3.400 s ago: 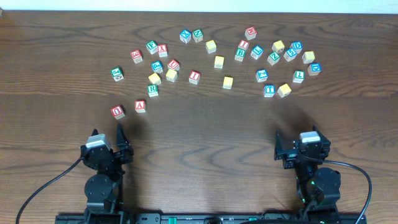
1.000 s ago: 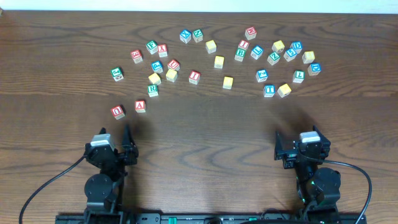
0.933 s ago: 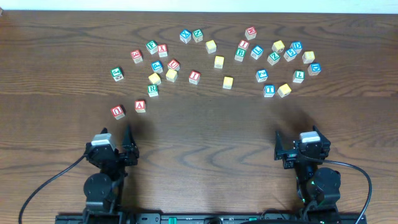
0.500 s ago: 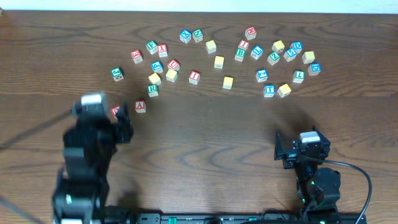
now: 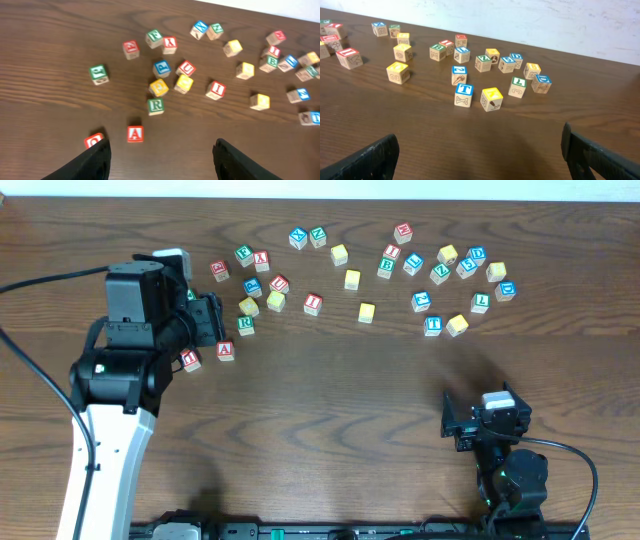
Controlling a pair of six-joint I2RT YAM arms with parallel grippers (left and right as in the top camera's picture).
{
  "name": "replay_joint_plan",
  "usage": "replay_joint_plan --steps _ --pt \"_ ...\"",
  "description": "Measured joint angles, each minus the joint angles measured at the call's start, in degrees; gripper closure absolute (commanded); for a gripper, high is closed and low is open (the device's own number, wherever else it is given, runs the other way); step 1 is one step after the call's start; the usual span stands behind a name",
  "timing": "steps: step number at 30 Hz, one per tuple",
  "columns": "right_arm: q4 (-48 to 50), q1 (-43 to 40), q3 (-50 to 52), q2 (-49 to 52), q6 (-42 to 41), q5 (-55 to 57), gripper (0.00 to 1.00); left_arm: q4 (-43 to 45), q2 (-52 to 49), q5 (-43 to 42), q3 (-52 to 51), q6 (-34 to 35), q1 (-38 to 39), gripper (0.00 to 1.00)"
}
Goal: Spell out ROBOT
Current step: 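Move the left gripper forward over the green R block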
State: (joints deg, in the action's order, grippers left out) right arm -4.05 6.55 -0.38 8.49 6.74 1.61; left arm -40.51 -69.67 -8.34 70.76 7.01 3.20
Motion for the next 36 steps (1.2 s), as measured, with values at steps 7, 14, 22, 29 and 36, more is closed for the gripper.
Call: replay_joint_plan --steps 7,14,22,29,36 --pt "0.00 0.00 0.00 0.00 0.00 0.00 0.01 -0.02 -1.49 -4.90 0.00 0.00 0.00 0.36" --pt "0.00 0.00 0.00 0.00 0.00 0.00 0.01 0.31 -4.55 -6.29 0.00 0.00 0.00 0.36" --pt "0.00 0.00 0.00 0.00 0.02 0.00 0.01 0.63 -12.85 -6.36 0.00 0.00 0.00 0.36" --pt "0.00 0.00 0.00 0.00 0.02 0.00 0.01 0.68 -16.72 -6.36 0.00 0.00 0.00 0.36" --pt "0.00 0.00 0.00 0.00 0.02 0.00 0.01 2.84 -16.72 -6.36 0.00 0.02 0.00 0.36"
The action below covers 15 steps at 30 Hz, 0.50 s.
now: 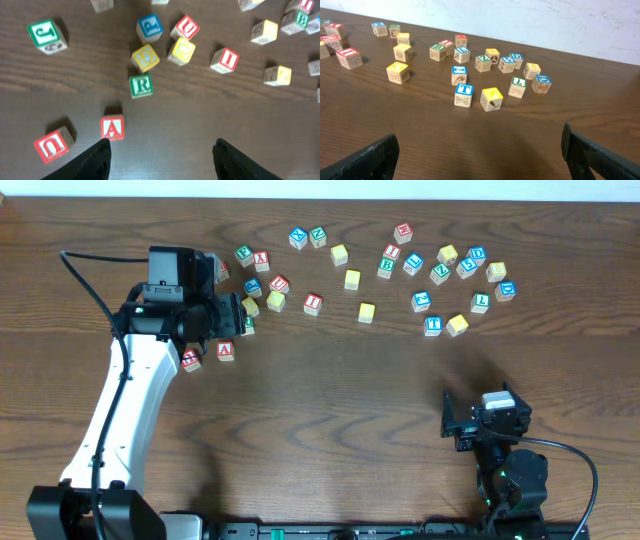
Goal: Spell out ROBOT
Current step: 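Move the left gripper forward over the green R block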
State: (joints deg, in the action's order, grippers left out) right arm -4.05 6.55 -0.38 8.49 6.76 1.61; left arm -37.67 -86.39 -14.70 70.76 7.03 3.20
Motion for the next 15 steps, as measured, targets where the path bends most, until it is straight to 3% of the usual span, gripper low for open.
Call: replay_joint_plan --steps 15 --pt "0.00 0.00 0.00 0.00 -0.02 0.00 0.01 1.27 -6.14 5.66 0.68 3.45 0.13 0.36"
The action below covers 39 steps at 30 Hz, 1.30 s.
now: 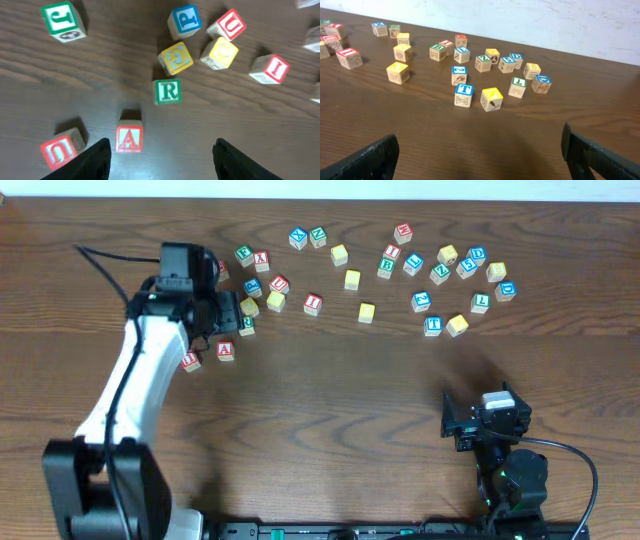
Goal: Spell out ROBOT
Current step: 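Move the left gripper forward over the green R block, then lower the open left gripper around the green R block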
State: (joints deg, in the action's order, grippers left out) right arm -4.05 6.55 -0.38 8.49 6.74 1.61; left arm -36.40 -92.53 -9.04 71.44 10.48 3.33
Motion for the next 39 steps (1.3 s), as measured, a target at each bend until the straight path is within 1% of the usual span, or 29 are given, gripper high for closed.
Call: replay_joint_plan --steps 2,6,12,16,23,30,39 --pt "0.00 0.00 0.00 0.00 0.00 0.00 0.01 -0.92 -4.31 0.39 2.45 0.22 0.74 0.36" --pt "0.00 0.00 0.00 0.00 0.02 0.00 0.01 -3.04 -8.61 0.96 7.67 0.42 3.02 0.36" --pt "0.00 0.00 0.00 0.00 0.00 0.00 0.01 -6.12 -9.35 6.23 12.11 1.99 6.38 0.36" --pt "0.00 0.00 0.00 0.00 0.00 0.00 0.01 -8.59 -9.35 8.83 12.20 3.26 6.73 0.36" --pt "0.00 0.00 0.00 0.00 0.02 0.00 0.01 -9.75 -9.35 10.47 12.20 4.15 6.73 0.36" --pt "0.00 0.00 0.00 0.00 0.02 0.00 0.01 -9.75 -9.94 10.56 12.20 4.57 6.75 0.36" --pt "0.00 0.00 0.00 0.00 0.02 0.00 0.01 -8.94 -15.52 8.98 12.20 4.61 7.19 0.36"
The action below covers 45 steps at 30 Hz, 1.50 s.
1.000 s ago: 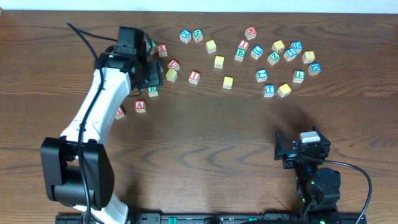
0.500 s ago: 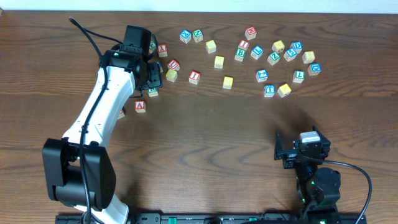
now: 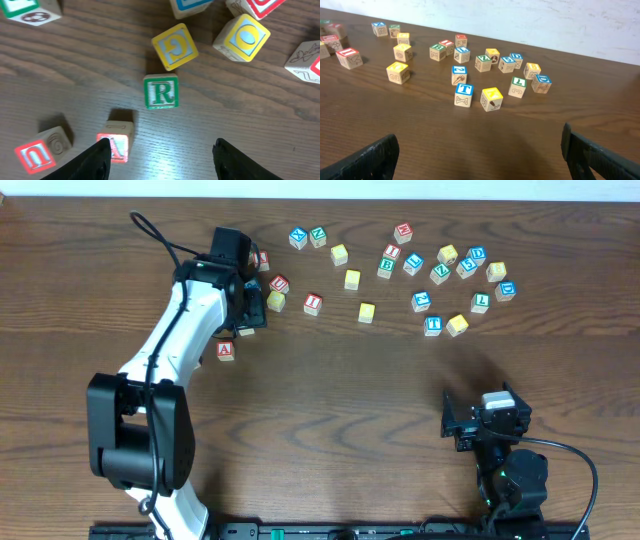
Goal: Spell out ROBOT
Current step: 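Lower the open left gripper around the green R block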
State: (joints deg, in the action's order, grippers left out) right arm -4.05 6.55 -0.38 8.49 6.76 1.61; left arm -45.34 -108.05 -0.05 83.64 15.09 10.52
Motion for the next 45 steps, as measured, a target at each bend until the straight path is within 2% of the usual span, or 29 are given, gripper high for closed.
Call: replay_joint_plan --steps 13,26,35,45 --pt "0.00 0.00 0.00 0.00 -0.02 0.00 0.01 2.16 -0.20 -0.44 0.00 0.15 2.01 0.36" --pt "0.00 0.00 0.00 0.00 -0.02 0.00 0.01 3.50 -0.28 2.60 0.00 1.40 2.01 0.36" --pt "0.00 0.00 0.00 0.00 0.00 0.00 0.01 4.07 -6.73 3.32 0.02 1.64 2.01 0.36" --pt "0.00 0.00 0.00 0.00 -0.02 0.00 0.01 5.18 -6.82 3.43 0.02 1.88 1.14 0.36"
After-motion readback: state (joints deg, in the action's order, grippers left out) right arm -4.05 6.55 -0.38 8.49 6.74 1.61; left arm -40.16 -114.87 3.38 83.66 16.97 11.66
